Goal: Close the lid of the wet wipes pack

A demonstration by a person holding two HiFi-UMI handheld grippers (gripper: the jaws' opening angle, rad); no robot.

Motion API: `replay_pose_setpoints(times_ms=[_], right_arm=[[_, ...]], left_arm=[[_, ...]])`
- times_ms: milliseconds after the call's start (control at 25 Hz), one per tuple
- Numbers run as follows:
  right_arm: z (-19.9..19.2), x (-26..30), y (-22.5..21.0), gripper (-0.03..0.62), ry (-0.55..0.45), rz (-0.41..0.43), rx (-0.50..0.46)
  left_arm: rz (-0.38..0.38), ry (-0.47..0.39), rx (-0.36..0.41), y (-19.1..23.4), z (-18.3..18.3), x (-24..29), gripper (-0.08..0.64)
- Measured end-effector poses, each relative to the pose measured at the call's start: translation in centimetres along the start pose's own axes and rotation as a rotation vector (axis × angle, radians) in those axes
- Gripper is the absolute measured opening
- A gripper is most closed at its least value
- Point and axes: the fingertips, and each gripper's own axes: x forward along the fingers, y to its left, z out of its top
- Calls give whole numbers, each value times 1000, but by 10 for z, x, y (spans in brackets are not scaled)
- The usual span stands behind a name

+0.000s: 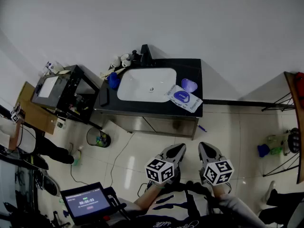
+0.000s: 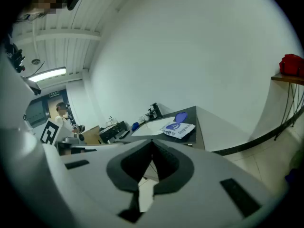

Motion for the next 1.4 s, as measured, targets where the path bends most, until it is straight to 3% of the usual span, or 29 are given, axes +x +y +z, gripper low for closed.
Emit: replay_pose_setpoints(times_ms=[520,920,1200,1400], right_arm=[[75,143,-18,-2,-81,-149,37],[80,181,-55,-2,-35,-230,74],[89,193,-93,-2,42,-206,78],[85,225,-142,-2,128,-173,65]], left_arm=[[-109,43,34,139,108,67,0],[-111,182,11,195,91,112,1],[-57,260,-34,215,77,141,0],[35,291,-79,243,67,164,0]])
